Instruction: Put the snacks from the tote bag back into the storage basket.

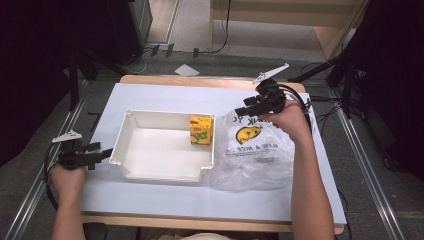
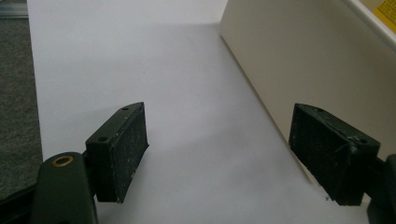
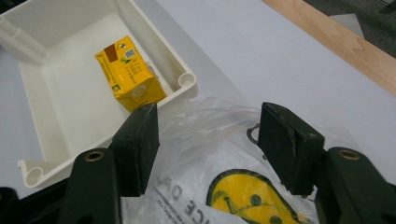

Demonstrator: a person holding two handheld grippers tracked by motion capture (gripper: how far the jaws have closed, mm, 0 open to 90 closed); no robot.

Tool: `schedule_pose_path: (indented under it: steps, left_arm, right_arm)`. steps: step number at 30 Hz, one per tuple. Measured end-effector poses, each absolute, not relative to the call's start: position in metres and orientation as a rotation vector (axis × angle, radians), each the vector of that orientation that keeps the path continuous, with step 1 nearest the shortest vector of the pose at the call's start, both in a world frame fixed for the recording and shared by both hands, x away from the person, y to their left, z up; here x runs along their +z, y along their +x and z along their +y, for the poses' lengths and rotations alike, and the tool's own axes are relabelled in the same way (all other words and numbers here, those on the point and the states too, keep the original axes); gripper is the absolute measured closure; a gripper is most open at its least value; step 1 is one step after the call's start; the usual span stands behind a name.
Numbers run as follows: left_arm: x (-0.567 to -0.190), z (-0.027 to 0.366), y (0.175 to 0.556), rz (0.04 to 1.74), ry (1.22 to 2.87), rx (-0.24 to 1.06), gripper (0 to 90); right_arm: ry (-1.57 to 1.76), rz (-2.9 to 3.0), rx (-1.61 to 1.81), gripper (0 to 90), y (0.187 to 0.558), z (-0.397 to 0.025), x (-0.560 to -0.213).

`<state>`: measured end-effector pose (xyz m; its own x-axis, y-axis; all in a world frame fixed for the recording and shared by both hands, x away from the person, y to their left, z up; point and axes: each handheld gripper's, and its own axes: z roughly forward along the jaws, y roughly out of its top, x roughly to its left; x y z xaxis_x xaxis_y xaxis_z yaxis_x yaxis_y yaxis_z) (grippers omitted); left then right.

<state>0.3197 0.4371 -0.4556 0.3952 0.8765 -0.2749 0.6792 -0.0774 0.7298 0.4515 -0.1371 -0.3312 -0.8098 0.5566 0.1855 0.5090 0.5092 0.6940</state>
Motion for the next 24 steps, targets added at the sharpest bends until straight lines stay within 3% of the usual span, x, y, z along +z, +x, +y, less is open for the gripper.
schedule_pose_path:
  steps: [24]
  left_arm:
    - [-0.456,0.437,0.32,1.35,1.816,0.298,20.7]
  right_arm:
    - [1.036,2.673,1.159,38.3,0.463,-0.154,-0.343]
